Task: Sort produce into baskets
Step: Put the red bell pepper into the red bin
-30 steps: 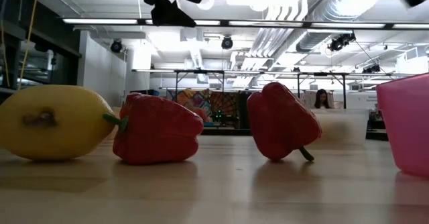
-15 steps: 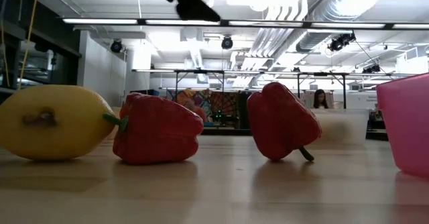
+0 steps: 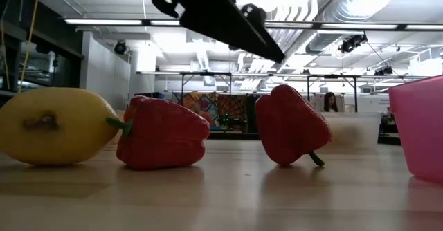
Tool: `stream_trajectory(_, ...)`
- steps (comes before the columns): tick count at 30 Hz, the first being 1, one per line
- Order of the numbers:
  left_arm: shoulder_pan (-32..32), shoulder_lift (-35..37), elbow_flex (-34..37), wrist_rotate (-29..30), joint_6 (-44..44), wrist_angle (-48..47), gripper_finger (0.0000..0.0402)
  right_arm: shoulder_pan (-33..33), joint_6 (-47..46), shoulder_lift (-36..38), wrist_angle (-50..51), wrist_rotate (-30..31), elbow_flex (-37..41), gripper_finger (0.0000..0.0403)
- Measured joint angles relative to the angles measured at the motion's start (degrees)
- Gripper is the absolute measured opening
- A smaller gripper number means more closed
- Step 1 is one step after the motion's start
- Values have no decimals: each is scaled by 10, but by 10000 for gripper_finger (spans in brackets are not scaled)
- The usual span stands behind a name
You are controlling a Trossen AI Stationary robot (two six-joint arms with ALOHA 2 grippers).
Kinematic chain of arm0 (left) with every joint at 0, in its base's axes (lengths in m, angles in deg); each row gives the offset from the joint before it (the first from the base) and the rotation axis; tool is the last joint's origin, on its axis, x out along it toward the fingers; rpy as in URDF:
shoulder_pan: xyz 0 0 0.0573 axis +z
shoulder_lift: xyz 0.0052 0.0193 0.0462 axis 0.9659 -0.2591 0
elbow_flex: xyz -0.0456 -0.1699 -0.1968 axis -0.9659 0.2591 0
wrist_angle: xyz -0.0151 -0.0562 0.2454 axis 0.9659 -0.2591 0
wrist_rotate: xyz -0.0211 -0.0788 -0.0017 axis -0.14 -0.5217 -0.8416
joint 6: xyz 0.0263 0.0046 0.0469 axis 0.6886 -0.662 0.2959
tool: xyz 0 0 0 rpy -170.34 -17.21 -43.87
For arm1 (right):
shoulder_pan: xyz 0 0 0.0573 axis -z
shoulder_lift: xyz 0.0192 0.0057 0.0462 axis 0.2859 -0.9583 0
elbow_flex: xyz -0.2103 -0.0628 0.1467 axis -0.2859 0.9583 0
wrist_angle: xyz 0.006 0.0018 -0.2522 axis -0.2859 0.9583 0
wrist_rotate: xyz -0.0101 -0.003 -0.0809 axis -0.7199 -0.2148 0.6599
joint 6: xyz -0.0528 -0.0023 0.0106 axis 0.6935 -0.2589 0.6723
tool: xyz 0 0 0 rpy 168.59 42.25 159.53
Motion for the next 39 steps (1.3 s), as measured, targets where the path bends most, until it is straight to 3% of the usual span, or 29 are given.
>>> stream_trajectory(7, -7, -64, 0, 45, -17, 59, 358, 7, 1, -1, 0, 7, 0, 0)
stream_trajectory(14, -1, -101, 0, 44, -60, 60, 353, 8, 2, -1, 0, 28, 0, 0)
stream_trajectory(22, -1, -102, 0, 40, -76, 119, 266, 8, 2, -1, 0, 29, 0, 0)
stream_trajectory(30, 0, -99, 0, 23, -93, 133, 147, 8, 2, -1, 0, 30, 0, 0)
stream_trajectory(35, 11, -66, 0, 21, -118, 138, 146, 8, 1, 2, -3, 35, -7, 0)
stream_trajectory(39, 29, -13, -1, 25, -134, 195, 146, 7, 10, 4, 0, 100, -48, 0)
